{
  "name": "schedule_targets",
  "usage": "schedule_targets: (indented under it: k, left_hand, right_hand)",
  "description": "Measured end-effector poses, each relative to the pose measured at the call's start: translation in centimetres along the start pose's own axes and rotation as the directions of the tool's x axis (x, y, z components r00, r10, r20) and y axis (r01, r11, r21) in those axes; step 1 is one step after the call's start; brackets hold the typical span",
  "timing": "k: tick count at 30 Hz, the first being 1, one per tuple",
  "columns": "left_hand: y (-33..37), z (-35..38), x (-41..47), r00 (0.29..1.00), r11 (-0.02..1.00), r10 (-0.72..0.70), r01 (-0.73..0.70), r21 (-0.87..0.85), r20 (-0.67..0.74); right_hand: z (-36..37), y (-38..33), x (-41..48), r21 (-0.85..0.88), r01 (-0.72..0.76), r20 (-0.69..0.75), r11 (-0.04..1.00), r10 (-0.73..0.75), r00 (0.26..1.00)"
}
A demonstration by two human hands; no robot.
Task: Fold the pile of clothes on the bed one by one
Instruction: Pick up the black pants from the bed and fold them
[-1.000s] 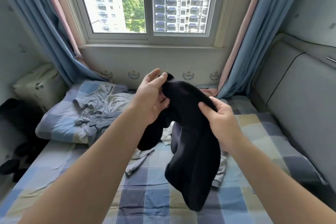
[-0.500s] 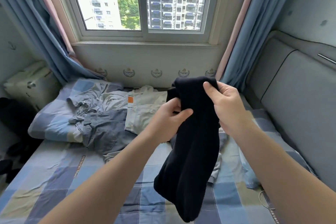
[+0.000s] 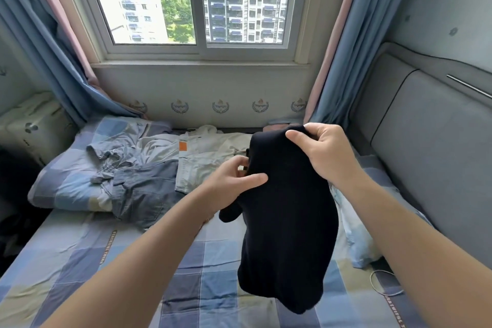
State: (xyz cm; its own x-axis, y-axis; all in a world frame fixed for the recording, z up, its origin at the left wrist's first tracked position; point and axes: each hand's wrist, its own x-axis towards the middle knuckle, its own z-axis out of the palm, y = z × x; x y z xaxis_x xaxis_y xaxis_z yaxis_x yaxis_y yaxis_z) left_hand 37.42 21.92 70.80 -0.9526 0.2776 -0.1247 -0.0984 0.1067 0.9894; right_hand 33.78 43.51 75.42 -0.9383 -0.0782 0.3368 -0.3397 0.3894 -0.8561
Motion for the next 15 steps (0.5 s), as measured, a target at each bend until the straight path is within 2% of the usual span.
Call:
schedule_targets:
  k: [2,4,10,13,15]
  left_hand:
    - [-0.3,-0.4,0.0,1.000,0.996,-0.009,0.008,0.085,0.018]
    - [-0.4,-0.7,0.1,1.000,0.991,-0.005,0.009,0.133,-0.029]
    - [-0.3,-1.8,-0.6,0.993,0.937,0.080,-0.046,0.347,-0.084]
    - [0.6,-2.2,-0.9,0.969,0.817,0.210,-0.101,0.568,-0.130]
    - [1.0,-2.6,-0.9,0.938,0.763,0.299,-0.125,0.634,-0.175]
  right_hand:
    - [0.2,0.3,0.2,-0.023,0.012,0.017,1.000,-0.012,1.000]
    - [0.4,1.0,0.4,-0.060,0.017,0.036,0.998,-0.015,0.999]
    - [0.1,3.0,0.9,-0.122,-0.041,0.068,0.992,0.050,0.996]
    - [0.1,3.5,1.6,-0.136,-0.073,0.093,0.988,0.086,0.992]
    - [0.3,3.7,2.1,-0.082,-0.104,0.096,0.991,0.112,0.989]
